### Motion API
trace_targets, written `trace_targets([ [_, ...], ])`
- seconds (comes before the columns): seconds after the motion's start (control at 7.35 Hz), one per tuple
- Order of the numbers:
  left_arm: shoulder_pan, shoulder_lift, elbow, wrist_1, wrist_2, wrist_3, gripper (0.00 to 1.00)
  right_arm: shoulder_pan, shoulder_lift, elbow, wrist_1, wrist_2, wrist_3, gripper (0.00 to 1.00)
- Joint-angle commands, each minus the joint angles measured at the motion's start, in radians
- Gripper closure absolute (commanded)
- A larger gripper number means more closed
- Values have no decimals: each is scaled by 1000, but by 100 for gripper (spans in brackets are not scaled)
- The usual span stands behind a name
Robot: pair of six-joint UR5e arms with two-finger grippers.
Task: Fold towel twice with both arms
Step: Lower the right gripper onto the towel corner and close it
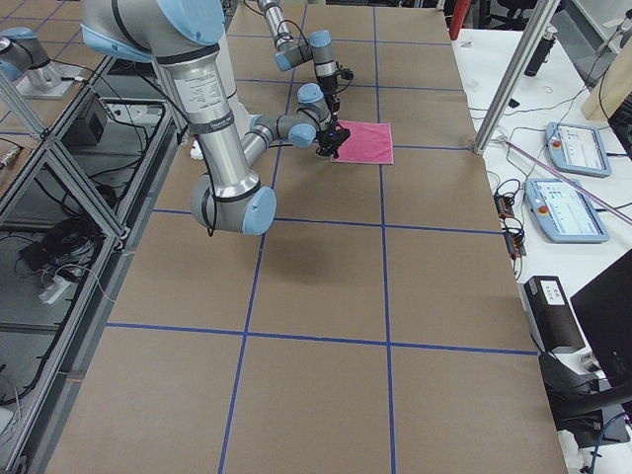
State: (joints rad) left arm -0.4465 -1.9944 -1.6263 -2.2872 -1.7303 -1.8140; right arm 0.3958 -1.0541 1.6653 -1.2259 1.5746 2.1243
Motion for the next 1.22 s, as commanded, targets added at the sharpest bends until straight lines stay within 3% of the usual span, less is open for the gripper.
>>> trace_targets([
  [0.0,0,-1,-1,0,0,-1,100,2,-9,30,-4,1,-6,100],
  [0.14,0,-1,-1,0,0,-1,100,0,-15,24,-6,2,-16,71],
  [0.27,0,-1,-1,2,0,-1,100,-3,-15,14,-9,2,-68,29],
  [0.54,0,-1,-1,0,0,-1,100,-5,-4,8,-38,2,-87,22],
  [1.09,0,0,0,0,0,7,100,-6,-1,7,-40,1,-93,26],
])
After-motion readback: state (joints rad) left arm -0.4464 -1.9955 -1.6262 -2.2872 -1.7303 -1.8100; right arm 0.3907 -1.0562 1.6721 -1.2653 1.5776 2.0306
